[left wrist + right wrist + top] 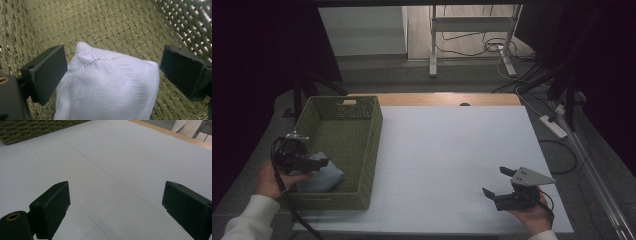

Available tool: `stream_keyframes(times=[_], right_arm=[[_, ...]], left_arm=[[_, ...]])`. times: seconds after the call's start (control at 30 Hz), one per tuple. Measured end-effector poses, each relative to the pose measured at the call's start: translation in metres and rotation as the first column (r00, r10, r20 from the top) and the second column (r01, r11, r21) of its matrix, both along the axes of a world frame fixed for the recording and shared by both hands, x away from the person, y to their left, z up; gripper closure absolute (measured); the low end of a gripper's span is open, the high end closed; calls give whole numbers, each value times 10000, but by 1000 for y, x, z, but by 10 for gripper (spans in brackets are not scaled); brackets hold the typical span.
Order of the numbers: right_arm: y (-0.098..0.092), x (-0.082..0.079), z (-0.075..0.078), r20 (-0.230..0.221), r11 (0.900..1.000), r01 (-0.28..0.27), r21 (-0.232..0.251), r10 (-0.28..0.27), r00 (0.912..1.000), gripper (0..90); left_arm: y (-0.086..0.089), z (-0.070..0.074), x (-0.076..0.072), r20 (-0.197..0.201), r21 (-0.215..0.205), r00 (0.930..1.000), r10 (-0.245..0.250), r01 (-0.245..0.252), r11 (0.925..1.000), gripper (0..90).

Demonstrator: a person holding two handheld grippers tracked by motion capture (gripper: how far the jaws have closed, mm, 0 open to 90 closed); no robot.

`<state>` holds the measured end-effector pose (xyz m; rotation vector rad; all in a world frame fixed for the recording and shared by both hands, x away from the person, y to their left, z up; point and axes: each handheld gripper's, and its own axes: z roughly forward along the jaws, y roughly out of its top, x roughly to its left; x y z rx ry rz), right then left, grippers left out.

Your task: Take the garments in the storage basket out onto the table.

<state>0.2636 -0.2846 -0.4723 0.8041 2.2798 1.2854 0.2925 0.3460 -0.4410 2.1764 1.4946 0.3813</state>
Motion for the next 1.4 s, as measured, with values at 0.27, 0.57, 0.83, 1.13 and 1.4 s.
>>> stream_keyframes(times=[0.27,0.57,0.83,1.13,1.4], right_arm=[[-1,0,0,17,10000,16,47,-16,10000,82],[-1,0,0,9,10000,16,24,-16,10000,82],[-1,-1,-1,-10,10000,21,20,-21,10000,82],[0,0,-2,-29,10000,-23,-82,23,10000,82],[-1,0,-1,-16,10000,18,-49,-18,10000,82]], left_arm=[[-2,-3,7,-505,274,9986,-151,165,9995,70],[1,-12,16,-1145,369,9934,-105,148,9992,59],[1,-23,25,-1726,368,9850,-74,140,9992,39],[-9,-30,33,-2157,597,9761,-245,382,9975,16],[-11,-37,41,-2639,555,9641,-309,471,9973,13]])
